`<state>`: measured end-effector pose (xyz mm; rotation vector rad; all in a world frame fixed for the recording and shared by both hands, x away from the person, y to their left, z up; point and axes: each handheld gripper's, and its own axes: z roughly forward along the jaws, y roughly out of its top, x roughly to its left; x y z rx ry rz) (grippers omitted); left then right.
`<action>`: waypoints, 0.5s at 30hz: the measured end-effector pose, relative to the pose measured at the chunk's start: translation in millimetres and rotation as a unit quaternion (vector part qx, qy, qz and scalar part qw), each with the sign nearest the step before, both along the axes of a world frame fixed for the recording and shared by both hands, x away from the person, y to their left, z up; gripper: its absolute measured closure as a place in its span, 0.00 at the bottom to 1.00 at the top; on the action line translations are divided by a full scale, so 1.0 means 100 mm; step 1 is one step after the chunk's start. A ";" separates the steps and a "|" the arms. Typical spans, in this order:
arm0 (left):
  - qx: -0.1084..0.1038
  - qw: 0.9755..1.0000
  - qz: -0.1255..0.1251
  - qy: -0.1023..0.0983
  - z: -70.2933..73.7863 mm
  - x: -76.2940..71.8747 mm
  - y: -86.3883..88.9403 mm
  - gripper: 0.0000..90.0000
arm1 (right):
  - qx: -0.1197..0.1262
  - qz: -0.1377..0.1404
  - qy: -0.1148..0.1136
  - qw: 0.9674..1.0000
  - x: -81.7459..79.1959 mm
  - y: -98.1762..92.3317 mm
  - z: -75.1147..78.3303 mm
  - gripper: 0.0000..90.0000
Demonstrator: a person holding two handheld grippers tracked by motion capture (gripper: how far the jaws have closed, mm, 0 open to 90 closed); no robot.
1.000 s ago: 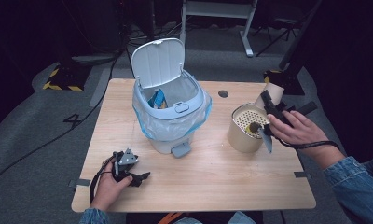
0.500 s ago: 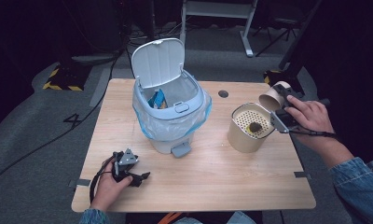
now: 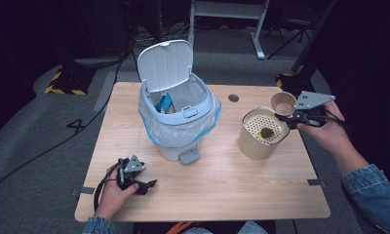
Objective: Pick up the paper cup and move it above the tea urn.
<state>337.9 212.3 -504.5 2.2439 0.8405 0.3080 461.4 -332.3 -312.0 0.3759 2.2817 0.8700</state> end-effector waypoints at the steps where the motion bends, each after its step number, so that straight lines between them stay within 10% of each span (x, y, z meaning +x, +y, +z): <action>1: 0.000 1.000 0.000 0.000 0.00 0.00 0.00 0.19 | 0.017 0.004 0.016 1.000 0.02 -0.02 0.00 0.35; 6: 0.000 1.000 0.000 0.000 0.00 0.00 0.00 0.19 | 0.065 0.027 0.070 0.995 0.10 -0.10 -0.03 0.35; 10: 0.000 1.000 0.000 0.000 0.00 0.00 0.00 0.19 | 0.156 0.043 0.141 0.977 0.14 -0.18 -0.06 0.35; 15: 0.000 1.000 0.000 0.000 0.00 0.00 0.00 0.19 | 0.211 0.055 0.189 0.957 0.15 -0.21 -0.06 0.35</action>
